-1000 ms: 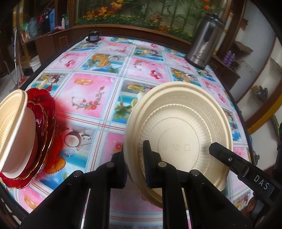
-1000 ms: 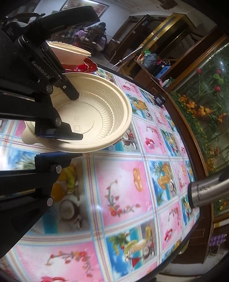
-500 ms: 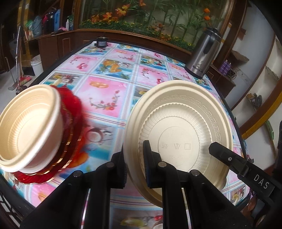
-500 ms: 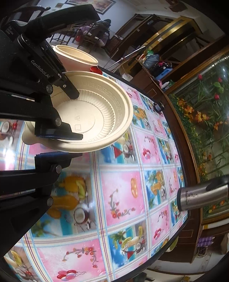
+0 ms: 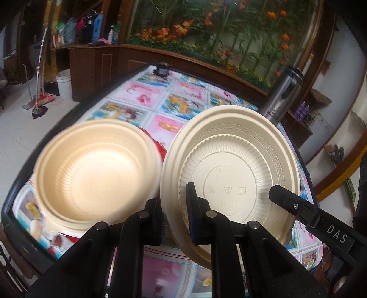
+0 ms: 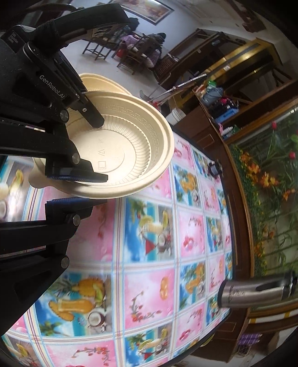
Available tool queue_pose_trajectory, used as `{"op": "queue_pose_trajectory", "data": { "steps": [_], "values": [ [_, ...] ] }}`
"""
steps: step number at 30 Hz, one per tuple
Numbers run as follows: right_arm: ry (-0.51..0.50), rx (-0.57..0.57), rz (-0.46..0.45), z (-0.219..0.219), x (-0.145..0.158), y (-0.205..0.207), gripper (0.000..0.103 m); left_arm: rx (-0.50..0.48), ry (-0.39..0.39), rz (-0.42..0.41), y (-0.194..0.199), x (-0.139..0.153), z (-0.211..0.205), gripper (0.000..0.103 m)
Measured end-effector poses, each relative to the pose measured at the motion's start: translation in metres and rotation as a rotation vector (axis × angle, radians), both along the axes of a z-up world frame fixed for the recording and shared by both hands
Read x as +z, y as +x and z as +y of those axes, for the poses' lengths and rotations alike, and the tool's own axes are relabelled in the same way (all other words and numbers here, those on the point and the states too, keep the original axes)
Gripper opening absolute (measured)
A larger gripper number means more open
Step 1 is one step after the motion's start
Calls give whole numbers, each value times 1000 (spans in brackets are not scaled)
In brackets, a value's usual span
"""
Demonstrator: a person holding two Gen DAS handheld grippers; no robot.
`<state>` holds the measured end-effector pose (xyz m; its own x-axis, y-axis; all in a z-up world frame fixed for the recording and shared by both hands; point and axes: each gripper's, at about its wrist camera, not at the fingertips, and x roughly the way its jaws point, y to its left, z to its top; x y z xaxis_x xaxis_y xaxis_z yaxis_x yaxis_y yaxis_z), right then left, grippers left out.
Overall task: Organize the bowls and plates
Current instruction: 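Hold the small beige bowl with the left tool above the stacked bowl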
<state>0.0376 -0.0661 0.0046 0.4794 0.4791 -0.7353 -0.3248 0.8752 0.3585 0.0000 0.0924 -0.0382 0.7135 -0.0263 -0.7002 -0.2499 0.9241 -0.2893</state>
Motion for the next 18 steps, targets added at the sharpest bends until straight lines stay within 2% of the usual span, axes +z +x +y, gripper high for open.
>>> {"op": "queue_pose_trajectory", "data": {
  "steps": [9,14,18],
  "values": [
    [11,59,-50,30,18,-7,11,52,-5,-23,-10,8,25,13],
    [6,44,-41,19,14,-8,11,23,-18,-4,-6,1,14,13],
    [12,33,-46,10,17,-10,11,18,-11,-19,-12,6,9,13]
  ]
}}
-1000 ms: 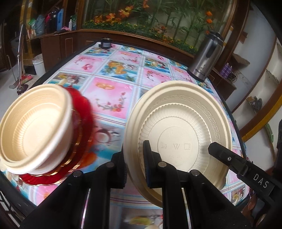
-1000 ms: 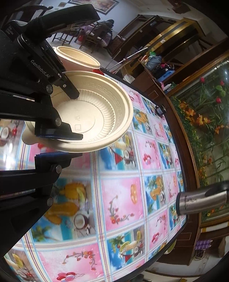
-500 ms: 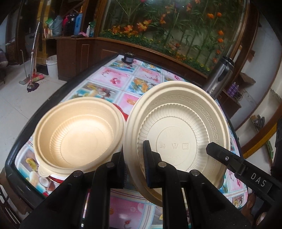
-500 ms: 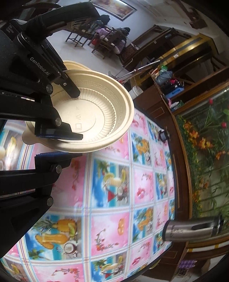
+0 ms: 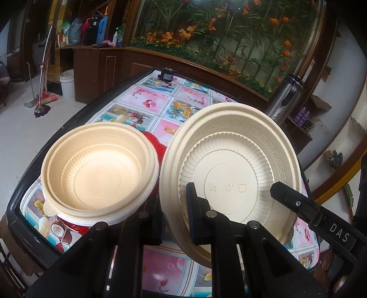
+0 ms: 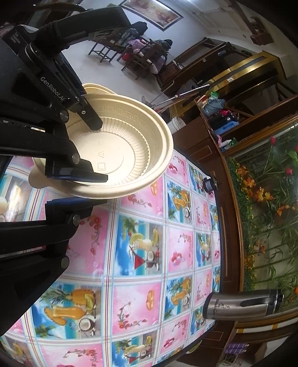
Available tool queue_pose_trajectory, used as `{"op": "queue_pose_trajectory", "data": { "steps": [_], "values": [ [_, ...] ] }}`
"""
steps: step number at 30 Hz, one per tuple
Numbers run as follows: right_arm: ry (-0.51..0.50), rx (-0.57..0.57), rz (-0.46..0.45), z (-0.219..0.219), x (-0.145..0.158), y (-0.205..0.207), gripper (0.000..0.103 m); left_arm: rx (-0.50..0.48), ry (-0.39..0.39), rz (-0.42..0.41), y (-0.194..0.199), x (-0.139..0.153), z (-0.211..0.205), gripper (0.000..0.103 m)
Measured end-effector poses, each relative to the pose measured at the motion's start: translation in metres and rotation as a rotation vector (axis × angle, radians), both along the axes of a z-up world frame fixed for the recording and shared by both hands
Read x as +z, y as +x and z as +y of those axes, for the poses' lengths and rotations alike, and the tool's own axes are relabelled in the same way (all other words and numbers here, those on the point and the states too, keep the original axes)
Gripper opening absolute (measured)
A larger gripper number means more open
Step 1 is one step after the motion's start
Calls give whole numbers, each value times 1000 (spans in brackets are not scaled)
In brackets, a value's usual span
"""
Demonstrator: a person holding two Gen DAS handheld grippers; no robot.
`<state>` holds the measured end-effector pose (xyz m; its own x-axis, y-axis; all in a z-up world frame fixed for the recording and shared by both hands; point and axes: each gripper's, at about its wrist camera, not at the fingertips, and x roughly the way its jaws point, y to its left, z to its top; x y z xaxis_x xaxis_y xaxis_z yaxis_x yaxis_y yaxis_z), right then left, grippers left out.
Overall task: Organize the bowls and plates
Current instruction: 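Hold the small beige bowl with the left tool above the stacked bowl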
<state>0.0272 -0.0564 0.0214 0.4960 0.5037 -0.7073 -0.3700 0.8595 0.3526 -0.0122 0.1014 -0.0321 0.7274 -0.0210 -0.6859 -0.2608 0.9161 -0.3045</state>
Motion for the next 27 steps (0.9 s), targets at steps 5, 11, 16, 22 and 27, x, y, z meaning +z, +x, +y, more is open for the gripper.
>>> {"op": "queue_pose_trajectory", "data": {
  "steps": [5,11,16,22,27],
  "values": [
    [14,33,-2,7,0,-7,11,26,-15,3,-12,0,12,13],
    [50,107,-52,27,16,-23,11,90,3,-36,-37,11,32,13],
    [56,173,-58,56,21,-27,11,150,2,-46,-48,14,53,13],
    [71,235,-76,82,29,-34,11,213,25,-64,-61,20,70,13],
    [59,261,-68,102,30,-31,11,227,29,-55,-56,20,81,13]
  ]
}}
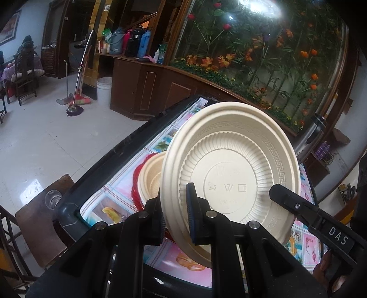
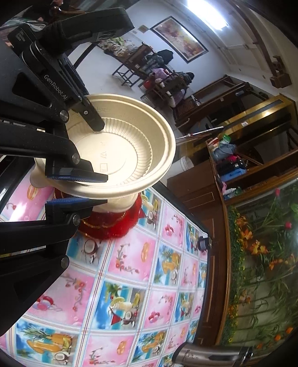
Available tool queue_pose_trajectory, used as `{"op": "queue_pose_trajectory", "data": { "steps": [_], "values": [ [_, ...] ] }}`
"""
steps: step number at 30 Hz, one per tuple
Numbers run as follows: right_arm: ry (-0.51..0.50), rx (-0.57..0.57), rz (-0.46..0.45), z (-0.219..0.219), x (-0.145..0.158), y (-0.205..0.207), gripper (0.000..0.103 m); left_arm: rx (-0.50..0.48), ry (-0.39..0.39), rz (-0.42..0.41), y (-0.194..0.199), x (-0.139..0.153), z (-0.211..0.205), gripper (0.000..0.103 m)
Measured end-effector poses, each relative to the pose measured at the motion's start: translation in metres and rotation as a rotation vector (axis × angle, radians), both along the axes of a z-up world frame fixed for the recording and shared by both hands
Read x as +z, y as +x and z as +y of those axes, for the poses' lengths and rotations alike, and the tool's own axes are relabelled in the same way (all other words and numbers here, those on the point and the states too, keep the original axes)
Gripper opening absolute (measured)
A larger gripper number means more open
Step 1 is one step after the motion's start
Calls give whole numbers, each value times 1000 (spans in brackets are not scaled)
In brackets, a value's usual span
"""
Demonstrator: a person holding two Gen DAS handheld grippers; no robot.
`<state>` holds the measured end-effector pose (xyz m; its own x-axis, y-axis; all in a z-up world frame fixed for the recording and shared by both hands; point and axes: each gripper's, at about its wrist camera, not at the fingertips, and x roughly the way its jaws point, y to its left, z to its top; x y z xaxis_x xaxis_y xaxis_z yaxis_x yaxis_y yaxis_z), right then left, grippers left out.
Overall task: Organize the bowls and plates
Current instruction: 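Hold the small beige bowl with the left tool above the stacked bowl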
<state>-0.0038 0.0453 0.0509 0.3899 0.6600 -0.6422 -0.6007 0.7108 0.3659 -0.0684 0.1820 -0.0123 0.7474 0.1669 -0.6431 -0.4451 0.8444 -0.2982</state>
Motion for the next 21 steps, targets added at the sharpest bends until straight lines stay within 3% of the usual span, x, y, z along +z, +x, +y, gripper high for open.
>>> {"op": "queue_pose_trajectory", "data": {
  "steps": [4,14,21],
  "values": [
    [-1,-5,9,5,-1,4,11,-2,20,-2,3,3,-1,13],
    [-48,-39,73,14,-5,41,12,-66,38,89,42,5,7,13],
    [-52,-20,135,26,-23,56,12,-48,32,109,37,-6,12,13]
  ]
}}
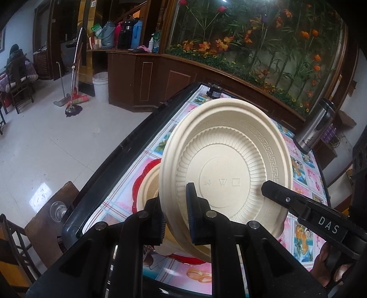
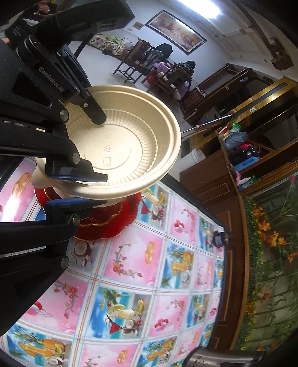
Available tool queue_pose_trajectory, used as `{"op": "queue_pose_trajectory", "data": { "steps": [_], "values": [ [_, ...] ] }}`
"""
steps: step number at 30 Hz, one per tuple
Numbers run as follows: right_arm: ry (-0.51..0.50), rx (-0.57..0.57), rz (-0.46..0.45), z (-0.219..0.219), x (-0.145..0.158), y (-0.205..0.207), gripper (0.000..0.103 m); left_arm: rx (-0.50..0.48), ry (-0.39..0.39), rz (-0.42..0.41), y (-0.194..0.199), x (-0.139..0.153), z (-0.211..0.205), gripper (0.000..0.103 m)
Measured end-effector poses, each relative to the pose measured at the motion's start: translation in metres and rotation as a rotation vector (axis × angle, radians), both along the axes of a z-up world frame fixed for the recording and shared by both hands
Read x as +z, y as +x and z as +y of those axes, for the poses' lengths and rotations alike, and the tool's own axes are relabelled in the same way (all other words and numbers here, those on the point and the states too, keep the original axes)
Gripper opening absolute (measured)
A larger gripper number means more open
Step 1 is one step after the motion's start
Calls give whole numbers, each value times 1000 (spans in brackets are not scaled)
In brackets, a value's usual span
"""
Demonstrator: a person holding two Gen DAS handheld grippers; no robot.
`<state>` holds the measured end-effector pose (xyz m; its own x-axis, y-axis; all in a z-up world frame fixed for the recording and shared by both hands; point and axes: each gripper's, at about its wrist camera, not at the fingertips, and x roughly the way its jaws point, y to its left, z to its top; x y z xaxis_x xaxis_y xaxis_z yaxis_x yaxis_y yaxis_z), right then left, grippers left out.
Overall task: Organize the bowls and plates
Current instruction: 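Hold the small beige bowl with the left tool above the stacked bowl, then lower the small beige bowl into the large bowl and open the left tool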
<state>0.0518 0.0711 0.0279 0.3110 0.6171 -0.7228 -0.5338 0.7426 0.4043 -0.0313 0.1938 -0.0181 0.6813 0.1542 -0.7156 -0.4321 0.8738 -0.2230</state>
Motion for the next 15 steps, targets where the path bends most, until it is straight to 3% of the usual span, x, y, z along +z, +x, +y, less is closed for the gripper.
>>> {"op": "queue_pose_trajectory", "data": {
  "steps": [15],
  "values": [
    [-44,0,12,13,-11,-1,12,19,9,21,3,-11,4,13]
  ]
}}
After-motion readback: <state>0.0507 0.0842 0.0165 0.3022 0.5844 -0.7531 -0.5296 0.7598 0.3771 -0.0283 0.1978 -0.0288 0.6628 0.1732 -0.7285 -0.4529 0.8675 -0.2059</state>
